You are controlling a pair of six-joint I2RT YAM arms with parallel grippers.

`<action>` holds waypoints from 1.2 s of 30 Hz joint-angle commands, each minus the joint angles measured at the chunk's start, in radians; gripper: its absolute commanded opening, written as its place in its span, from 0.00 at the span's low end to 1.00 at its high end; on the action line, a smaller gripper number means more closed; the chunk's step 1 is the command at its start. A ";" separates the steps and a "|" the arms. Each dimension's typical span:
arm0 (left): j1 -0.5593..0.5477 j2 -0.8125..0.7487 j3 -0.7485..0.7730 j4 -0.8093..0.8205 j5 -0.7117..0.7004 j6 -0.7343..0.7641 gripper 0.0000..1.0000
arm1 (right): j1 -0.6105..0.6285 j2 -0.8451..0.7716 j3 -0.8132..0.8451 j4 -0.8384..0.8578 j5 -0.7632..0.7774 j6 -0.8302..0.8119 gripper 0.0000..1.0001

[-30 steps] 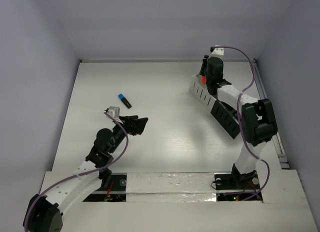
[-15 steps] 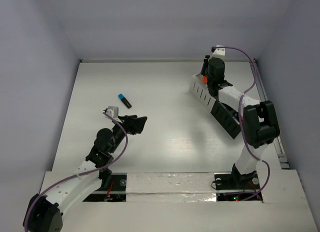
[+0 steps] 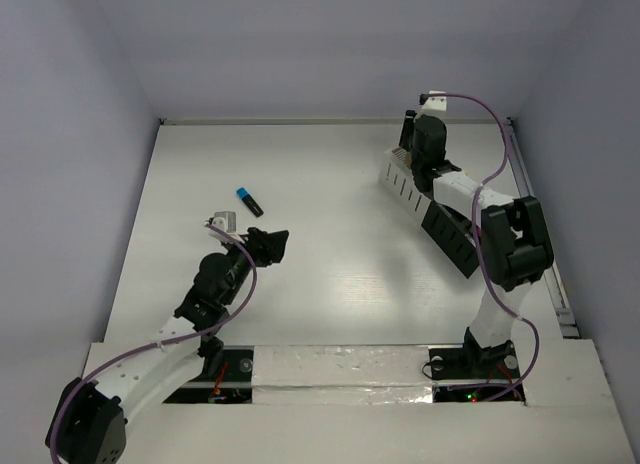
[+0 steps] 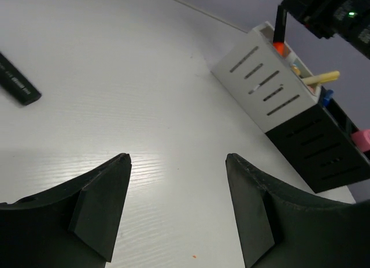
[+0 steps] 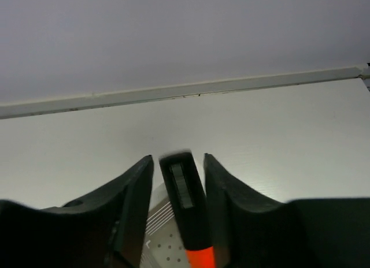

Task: Sort the stationery into containers
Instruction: Place the pen in the storage box, then pick up the pen from the center of the board.

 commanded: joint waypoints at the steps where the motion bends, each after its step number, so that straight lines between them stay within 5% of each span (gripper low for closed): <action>1: 0.000 0.019 0.067 -0.030 -0.127 -0.021 0.63 | 0.005 -0.057 -0.008 0.051 -0.008 0.020 0.50; 5: 0.000 0.050 0.129 -0.143 -0.253 -0.052 0.65 | 0.005 -0.103 -0.048 0.031 -0.040 0.082 0.62; 13: 0.024 0.234 0.319 -0.268 -0.371 -0.081 0.69 | 0.005 -0.253 -0.124 -0.050 -0.163 0.253 0.59; 16: 0.049 0.352 0.377 -0.259 -0.384 -0.073 0.65 | 0.005 -0.337 -0.155 -0.085 -0.279 0.315 0.52; 20: 0.141 0.551 0.438 -0.229 -0.343 -0.064 0.60 | 0.015 -0.399 -0.120 -0.234 -0.492 0.355 0.08; 23: 0.186 0.686 0.503 -0.257 -0.287 -0.062 0.54 | 0.016 -0.409 -0.094 -0.298 -0.605 0.358 0.00; 25: 0.195 0.731 0.532 -0.260 -0.284 -0.056 0.54 | 0.025 -0.423 -0.091 -0.337 -0.680 0.355 0.03; 30: 0.195 0.886 0.622 -0.289 -0.286 -0.026 0.58 | 0.043 -0.430 -0.123 -0.310 -0.871 0.334 0.42; 36: 0.204 1.010 0.704 -0.343 -0.304 -0.001 0.57 | 0.126 -0.330 -0.048 -0.366 -0.973 0.281 0.49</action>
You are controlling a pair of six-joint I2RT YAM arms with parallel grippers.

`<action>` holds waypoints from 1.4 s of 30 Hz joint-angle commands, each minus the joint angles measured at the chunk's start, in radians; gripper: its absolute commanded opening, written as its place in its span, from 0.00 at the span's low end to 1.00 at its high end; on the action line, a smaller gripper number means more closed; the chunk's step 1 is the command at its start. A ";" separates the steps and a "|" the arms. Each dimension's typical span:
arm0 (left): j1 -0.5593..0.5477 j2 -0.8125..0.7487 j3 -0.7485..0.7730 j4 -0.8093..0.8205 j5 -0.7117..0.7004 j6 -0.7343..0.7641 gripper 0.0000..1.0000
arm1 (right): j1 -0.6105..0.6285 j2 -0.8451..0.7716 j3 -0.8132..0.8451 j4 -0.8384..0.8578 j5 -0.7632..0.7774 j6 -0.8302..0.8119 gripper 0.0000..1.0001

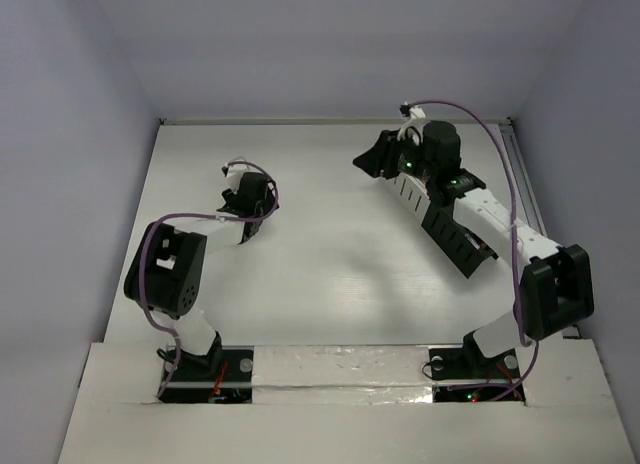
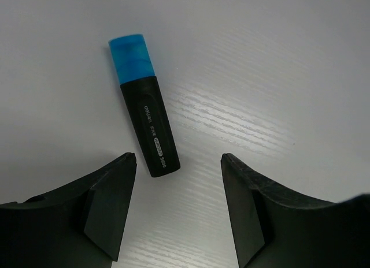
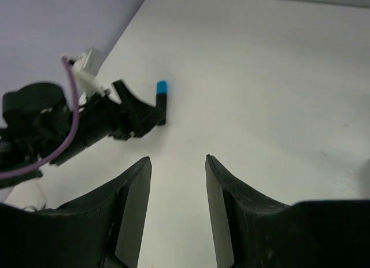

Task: Sort the stationery into containers
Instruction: Pick up the pen from the center of the board.

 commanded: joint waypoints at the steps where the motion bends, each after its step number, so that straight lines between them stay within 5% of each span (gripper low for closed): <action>1: 0.008 0.028 0.050 -0.039 -0.021 0.029 0.57 | 0.062 0.049 0.071 -0.037 -0.113 -0.043 0.49; 6: 0.008 0.086 0.076 -0.060 -0.054 0.030 0.56 | 0.106 0.089 0.095 -0.028 -0.106 -0.041 0.50; 11: 0.017 0.144 0.137 -0.086 -0.055 0.047 0.43 | 0.117 0.091 0.098 -0.023 -0.108 -0.035 0.50; 19: 0.017 0.117 0.094 -0.053 -0.026 0.058 0.00 | 0.128 0.092 0.091 -0.015 -0.067 -0.023 0.51; 23: 0.003 0.029 -0.011 0.016 0.034 0.073 0.00 | 0.128 0.129 0.105 -0.022 -0.062 0.014 0.79; 26: -0.063 -0.096 -0.103 0.105 0.068 0.088 0.00 | 0.128 0.152 0.105 -0.011 -0.054 0.049 0.86; 34: -0.265 -0.356 -0.338 0.416 0.181 0.066 0.00 | 0.128 0.197 0.092 0.037 -0.054 0.144 0.91; 42: -0.331 -0.446 -0.387 0.484 0.230 0.081 0.00 | 0.157 0.243 0.091 0.057 -0.064 0.187 0.93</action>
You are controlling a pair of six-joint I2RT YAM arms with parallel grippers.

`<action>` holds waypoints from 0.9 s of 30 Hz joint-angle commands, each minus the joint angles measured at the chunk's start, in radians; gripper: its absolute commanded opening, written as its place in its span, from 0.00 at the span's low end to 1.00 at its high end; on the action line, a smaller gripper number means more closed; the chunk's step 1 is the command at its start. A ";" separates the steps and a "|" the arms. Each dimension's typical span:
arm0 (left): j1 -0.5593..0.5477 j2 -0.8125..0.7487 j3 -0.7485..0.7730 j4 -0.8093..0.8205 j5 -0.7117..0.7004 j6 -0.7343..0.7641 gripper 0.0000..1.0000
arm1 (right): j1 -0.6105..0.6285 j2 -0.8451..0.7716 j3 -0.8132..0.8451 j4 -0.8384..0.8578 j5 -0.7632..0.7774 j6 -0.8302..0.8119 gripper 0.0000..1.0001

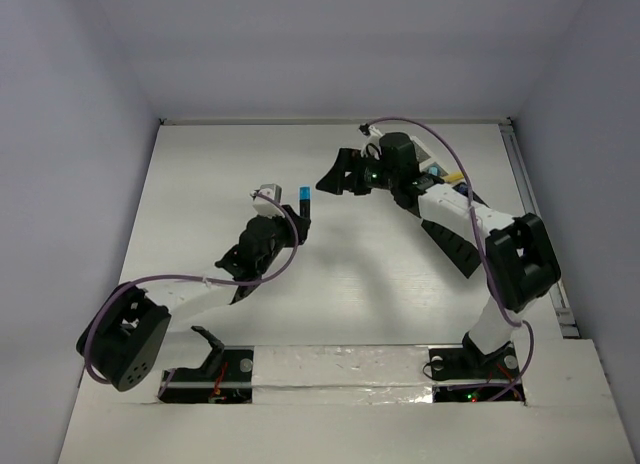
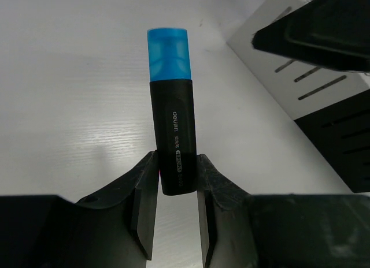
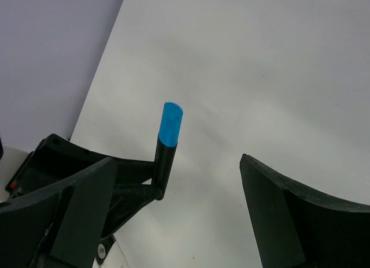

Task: Sort the stationery into containers
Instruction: Pick up the pen from the center of the board, then place the pen in the storage box.

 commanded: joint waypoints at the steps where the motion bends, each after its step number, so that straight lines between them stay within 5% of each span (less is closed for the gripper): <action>1: -0.032 -0.038 -0.008 0.108 0.032 0.011 0.00 | 0.022 0.020 0.029 0.060 -0.009 0.032 0.93; 10: -0.055 -0.029 -0.008 0.152 0.046 0.020 0.00 | 0.074 0.086 0.042 0.075 -0.072 0.043 0.85; 21: -0.055 -0.014 0.006 0.169 0.043 0.040 0.01 | 0.074 0.083 0.024 0.100 -0.089 0.061 0.18; 23: -0.055 -0.014 0.008 0.169 0.041 0.043 0.09 | 0.074 0.080 0.019 0.106 -0.075 0.064 0.05; 27: -0.064 -0.024 0.008 0.162 0.049 0.059 0.26 | 0.074 0.056 0.022 0.117 -0.005 0.054 0.00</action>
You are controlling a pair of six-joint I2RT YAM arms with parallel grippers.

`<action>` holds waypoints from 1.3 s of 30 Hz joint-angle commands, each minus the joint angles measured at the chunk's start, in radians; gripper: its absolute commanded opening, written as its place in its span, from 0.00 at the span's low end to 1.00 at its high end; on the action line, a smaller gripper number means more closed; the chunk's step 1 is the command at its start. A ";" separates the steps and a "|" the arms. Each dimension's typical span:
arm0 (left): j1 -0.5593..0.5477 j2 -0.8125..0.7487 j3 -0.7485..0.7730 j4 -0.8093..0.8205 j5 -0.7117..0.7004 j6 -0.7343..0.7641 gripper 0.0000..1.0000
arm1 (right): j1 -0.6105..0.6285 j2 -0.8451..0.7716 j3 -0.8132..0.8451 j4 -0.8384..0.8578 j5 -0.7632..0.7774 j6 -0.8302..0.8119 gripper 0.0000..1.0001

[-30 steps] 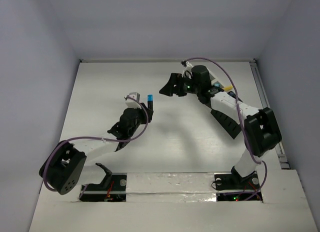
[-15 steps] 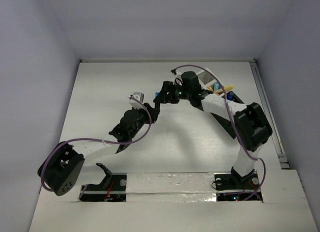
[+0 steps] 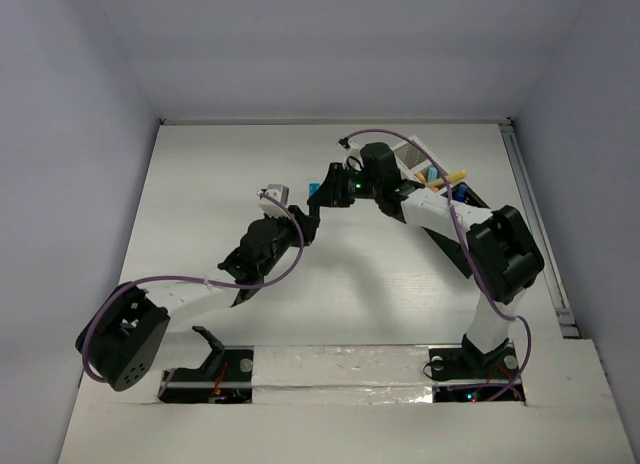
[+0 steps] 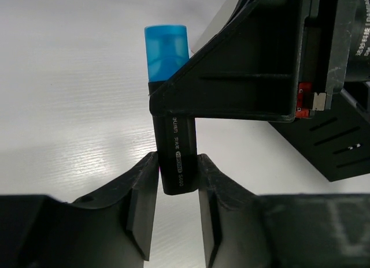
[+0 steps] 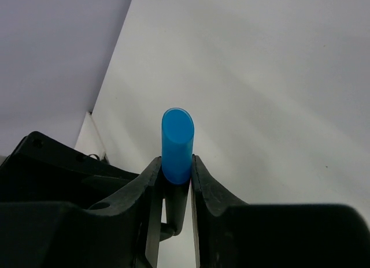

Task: Sort the stationery into containers
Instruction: Place the pen in the storage box.

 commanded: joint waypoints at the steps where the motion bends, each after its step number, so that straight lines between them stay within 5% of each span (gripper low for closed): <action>1: -0.012 -0.020 0.007 0.053 0.016 0.029 0.30 | 0.002 -0.048 0.026 0.055 0.106 -0.025 0.00; 6: -0.012 -0.092 -0.031 0.030 0.045 0.033 0.45 | -0.035 -0.058 0.111 0.006 0.257 -0.085 0.00; 13: -0.012 -0.235 -0.094 -0.052 0.092 0.046 0.63 | -0.277 -0.153 0.078 0.047 0.384 -0.068 0.00; 23: -0.012 -0.341 -0.123 -0.097 0.115 0.105 0.65 | -0.371 -0.130 0.125 0.057 0.736 -0.289 0.00; 39: -0.012 -0.321 -0.148 -0.054 0.181 0.115 0.65 | -0.371 -0.050 0.110 0.055 0.808 -0.394 0.05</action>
